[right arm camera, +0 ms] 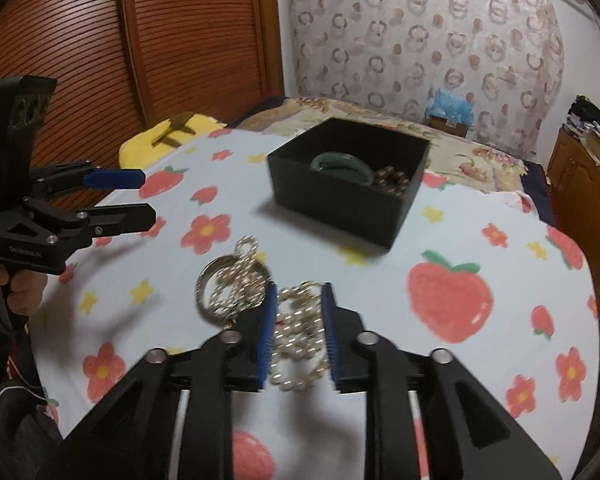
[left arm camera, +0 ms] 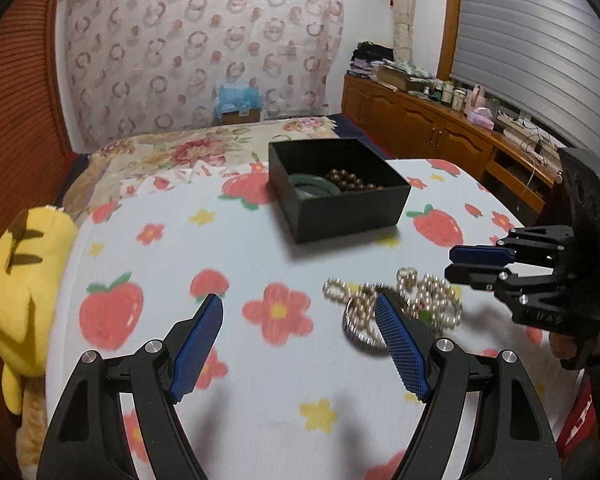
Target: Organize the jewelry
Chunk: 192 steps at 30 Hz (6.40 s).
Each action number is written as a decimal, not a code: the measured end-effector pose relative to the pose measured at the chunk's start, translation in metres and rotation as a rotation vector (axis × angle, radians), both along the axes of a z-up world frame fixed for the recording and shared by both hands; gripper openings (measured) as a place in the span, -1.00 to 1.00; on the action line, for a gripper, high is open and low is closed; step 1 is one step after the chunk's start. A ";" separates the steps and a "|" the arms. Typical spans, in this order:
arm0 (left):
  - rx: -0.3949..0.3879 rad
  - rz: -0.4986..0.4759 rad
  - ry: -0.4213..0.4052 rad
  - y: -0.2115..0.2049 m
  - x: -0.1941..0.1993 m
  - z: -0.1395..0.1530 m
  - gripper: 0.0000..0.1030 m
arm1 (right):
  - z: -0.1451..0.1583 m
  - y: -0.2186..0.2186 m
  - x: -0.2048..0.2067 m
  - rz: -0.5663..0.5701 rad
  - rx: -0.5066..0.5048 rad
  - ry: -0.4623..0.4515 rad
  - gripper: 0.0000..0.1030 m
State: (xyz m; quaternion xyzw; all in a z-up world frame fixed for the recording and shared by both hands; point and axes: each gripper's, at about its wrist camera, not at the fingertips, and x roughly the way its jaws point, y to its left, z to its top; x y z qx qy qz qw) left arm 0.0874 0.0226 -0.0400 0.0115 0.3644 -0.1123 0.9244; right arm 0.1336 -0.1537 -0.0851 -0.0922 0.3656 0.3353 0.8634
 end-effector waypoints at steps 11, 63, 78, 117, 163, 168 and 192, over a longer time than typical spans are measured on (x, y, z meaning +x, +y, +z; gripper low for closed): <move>-0.017 0.042 0.010 0.019 -0.035 -0.009 0.46 | -0.018 0.024 -0.007 0.046 -0.064 0.040 -0.69; -0.017 -0.098 0.139 -0.046 0.033 -0.034 -0.16 | 0.031 -0.038 -0.027 -0.046 0.055 -0.093 -0.97; 0.048 -0.112 0.142 -0.063 0.046 -0.039 -0.40 | 0.022 -0.035 -0.028 -0.034 0.048 -0.082 -0.97; 0.037 -0.064 0.190 -0.043 0.072 -0.039 -0.76 | 0.017 -0.026 -0.030 -0.015 0.032 -0.071 -0.97; 0.018 -0.108 -0.168 -0.049 0.025 0.114 -0.91 | 0.096 -0.021 0.003 -0.020 0.073 -0.197 -0.97; 0.009 -0.103 -0.194 -0.049 0.032 0.131 -0.91 | 0.103 -0.019 0.011 -0.004 0.080 -0.203 -0.97; -0.016 -0.133 -0.255 -0.059 0.093 0.196 -0.91 | 0.110 -0.012 0.102 0.035 0.077 -0.126 -0.97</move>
